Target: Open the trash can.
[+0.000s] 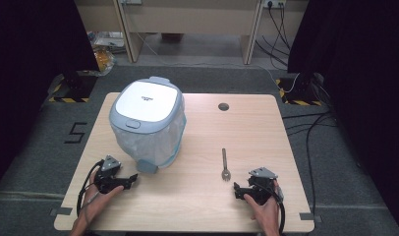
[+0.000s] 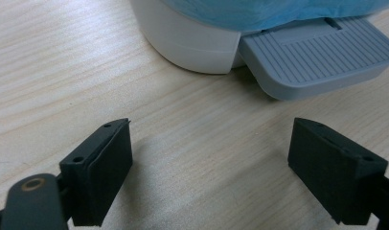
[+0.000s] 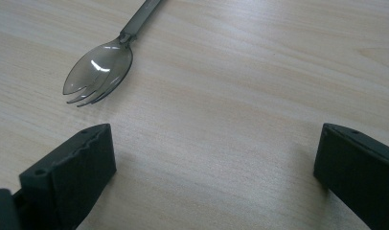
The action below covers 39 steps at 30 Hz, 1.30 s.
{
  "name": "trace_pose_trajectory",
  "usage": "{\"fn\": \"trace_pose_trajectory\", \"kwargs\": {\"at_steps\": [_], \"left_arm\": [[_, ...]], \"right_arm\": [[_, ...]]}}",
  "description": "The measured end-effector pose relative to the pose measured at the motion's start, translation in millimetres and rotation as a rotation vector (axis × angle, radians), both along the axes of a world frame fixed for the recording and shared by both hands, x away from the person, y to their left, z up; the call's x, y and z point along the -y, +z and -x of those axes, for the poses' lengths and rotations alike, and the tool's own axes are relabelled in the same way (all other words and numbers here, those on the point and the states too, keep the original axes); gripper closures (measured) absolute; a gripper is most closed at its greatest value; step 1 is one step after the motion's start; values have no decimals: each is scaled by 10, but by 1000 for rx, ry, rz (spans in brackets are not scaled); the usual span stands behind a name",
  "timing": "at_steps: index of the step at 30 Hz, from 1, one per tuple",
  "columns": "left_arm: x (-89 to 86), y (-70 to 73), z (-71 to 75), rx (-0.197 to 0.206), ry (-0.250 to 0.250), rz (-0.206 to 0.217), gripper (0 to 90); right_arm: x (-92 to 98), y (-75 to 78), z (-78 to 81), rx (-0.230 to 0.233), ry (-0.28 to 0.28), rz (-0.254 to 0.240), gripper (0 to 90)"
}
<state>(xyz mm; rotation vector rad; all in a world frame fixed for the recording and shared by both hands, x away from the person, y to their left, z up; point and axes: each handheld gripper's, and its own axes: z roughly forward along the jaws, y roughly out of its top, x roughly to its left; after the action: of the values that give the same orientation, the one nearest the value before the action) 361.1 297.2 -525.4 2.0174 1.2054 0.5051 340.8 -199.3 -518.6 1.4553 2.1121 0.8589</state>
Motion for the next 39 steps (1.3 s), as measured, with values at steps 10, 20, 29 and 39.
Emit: {"fn": "trace_pose_trajectory", "kwargs": {"at_steps": [10, 20, 29, 39], "left_arm": [[0, 0, 0, 0, 0, 1, 145], [-9, 4, 0, -3, -2, 9, 151], [-21, 52, 26, 16, -27, 82, 163], [54, 193, 94, 61, -65, 130, 210]], "right_arm": [[41, 1, -4, 1, 22, -12, 4], [36, 0, -9, 0, 18, -1, 4], [36, 0, -10, 1, 18, 3, 3], [36, 0, -10, 0, 18, 4, 3]]}}
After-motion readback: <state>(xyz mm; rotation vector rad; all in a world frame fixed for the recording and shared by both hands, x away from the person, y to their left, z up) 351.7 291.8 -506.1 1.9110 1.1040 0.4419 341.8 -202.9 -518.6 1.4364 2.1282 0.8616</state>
